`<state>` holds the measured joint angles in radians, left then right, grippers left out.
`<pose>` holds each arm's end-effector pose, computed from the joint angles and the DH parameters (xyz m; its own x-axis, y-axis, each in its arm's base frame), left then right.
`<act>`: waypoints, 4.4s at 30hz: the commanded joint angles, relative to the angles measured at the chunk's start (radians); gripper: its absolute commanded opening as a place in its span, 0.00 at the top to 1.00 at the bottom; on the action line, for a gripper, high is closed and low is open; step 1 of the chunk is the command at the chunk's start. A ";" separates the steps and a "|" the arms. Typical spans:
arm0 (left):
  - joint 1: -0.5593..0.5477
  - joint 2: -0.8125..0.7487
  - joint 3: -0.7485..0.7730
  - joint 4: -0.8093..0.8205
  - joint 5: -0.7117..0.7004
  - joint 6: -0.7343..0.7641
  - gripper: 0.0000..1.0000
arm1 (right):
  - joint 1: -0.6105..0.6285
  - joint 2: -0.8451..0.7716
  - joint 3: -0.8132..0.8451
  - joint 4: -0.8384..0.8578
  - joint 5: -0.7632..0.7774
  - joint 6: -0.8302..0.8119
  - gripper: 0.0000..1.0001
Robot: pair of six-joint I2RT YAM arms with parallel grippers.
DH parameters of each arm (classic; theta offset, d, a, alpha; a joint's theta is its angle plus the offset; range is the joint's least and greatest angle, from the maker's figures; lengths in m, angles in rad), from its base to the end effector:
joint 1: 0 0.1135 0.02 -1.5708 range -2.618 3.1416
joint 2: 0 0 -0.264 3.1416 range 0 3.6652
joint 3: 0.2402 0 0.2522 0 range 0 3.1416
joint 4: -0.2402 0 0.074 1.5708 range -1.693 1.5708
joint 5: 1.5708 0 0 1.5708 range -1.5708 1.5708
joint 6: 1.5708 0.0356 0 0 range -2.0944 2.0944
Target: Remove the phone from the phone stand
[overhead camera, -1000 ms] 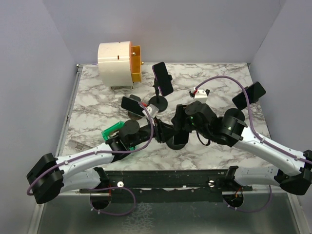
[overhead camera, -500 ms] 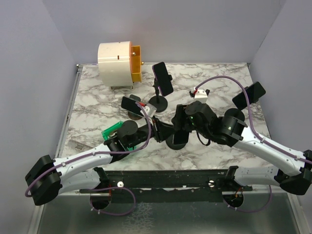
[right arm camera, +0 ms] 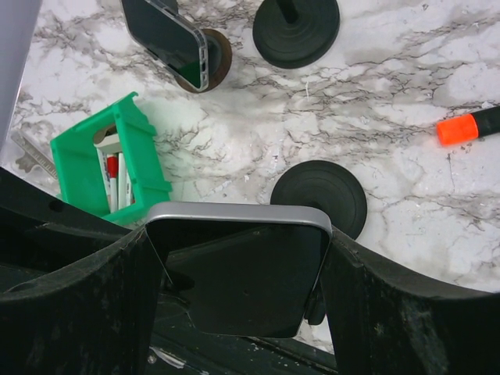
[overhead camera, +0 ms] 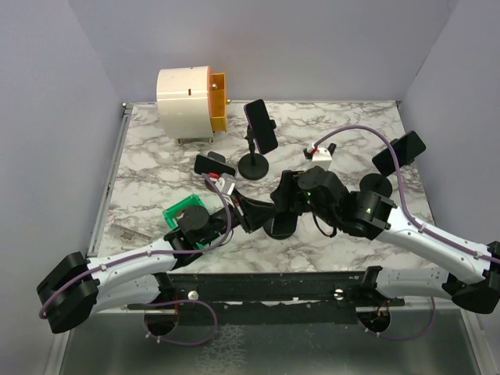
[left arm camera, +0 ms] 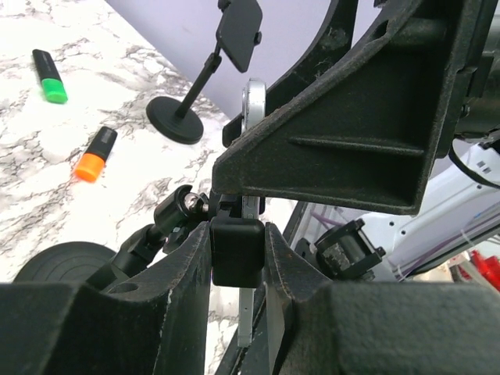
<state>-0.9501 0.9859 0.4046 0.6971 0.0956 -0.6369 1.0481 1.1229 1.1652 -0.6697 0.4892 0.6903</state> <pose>0.1255 -0.1814 0.2619 -0.4603 -0.3740 -0.8051 0.7353 0.3475 -0.5818 0.1309 0.1937 0.3599 -0.5921 0.0983 -0.7999 -0.2567 0.9178 0.3028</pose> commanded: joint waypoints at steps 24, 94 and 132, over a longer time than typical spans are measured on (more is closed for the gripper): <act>0.085 0.292 -0.168 0.500 0.016 -0.334 1.00 | -0.013 -0.135 -0.136 -0.048 0.026 0.062 1.00; 0.047 0.014 -0.016 -0.027 -0.060 0.010 1.00 | -0.013 -0.071 -0.061 -0.111 0.062 0.075 1.00; 0.151 0.344 -0.085 0.380 0.012 -0.371 1.00 | -0.013 -0.254 -0.192 0.135 -0.162 0.057 1.00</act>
<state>-0.8703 1.2793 0.3370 1.2243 0.2451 -1.0073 1.0191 0.9207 0.9794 -0.5396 0.4595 0.7631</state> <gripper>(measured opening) 0.284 0.760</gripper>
